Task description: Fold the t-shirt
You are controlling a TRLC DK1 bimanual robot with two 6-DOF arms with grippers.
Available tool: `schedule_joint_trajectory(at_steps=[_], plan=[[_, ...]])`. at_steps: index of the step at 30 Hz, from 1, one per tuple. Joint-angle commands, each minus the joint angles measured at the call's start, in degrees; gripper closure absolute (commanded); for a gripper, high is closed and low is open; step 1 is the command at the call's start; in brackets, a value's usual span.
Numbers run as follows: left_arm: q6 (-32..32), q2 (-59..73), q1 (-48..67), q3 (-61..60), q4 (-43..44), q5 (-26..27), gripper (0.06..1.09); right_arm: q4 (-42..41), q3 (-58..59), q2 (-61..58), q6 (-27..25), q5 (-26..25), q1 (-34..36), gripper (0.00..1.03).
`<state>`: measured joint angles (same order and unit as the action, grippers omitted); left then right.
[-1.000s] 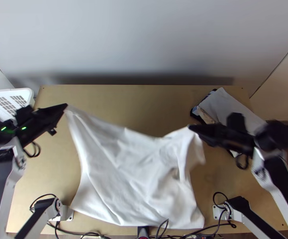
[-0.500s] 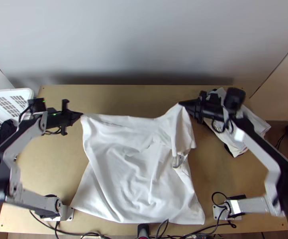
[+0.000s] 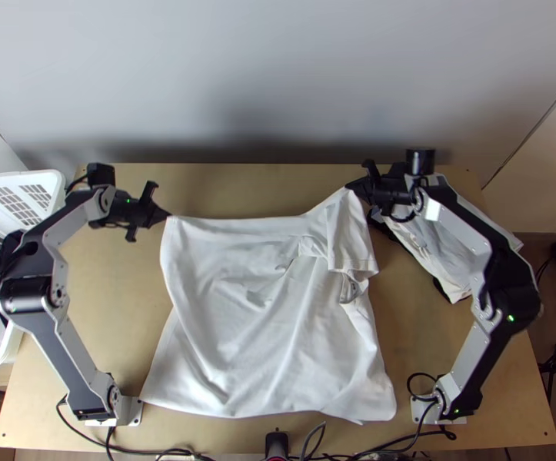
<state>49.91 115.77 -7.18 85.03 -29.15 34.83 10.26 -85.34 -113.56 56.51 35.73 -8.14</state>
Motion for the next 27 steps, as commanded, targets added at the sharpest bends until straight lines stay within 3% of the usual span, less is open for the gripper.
schedule_joint_trajectory(at_steps=[1, 11, 18, 21, 27], plan=[[-0.96, 8.78, 0.41, 16.22, -5.75, -1.52, 1.05, 8.28, -11.69, -8.61, -6.50, -6.02, -1.70, 1.00], [0.45, 16.25, 0.41, 34.41, -11.28, -2.31, 1.05, 10.83, -22.94, -15.03, -13.01, -16.65, -3.81, 1.00], [-2.10, 20.73, -0.38, 41.26, -14.54, -15.23, 1.05, 19.45, -35.95, -22.23, -14.24, -24.04, -1.88, 1.00], [-4.56, 22.22, -0.47, 41.26, -16.38, -17.25, 1.05, 21.64, -37.79, -23.55, -18.02, -25.97, -2.14, 1.00], [-8.34, 23.98, -0.55, 41.18, -20.25, -18.13, 1.05, 21.82, -37.44, -23.73, -19.60, -26.41, -2.67, 1.00]])
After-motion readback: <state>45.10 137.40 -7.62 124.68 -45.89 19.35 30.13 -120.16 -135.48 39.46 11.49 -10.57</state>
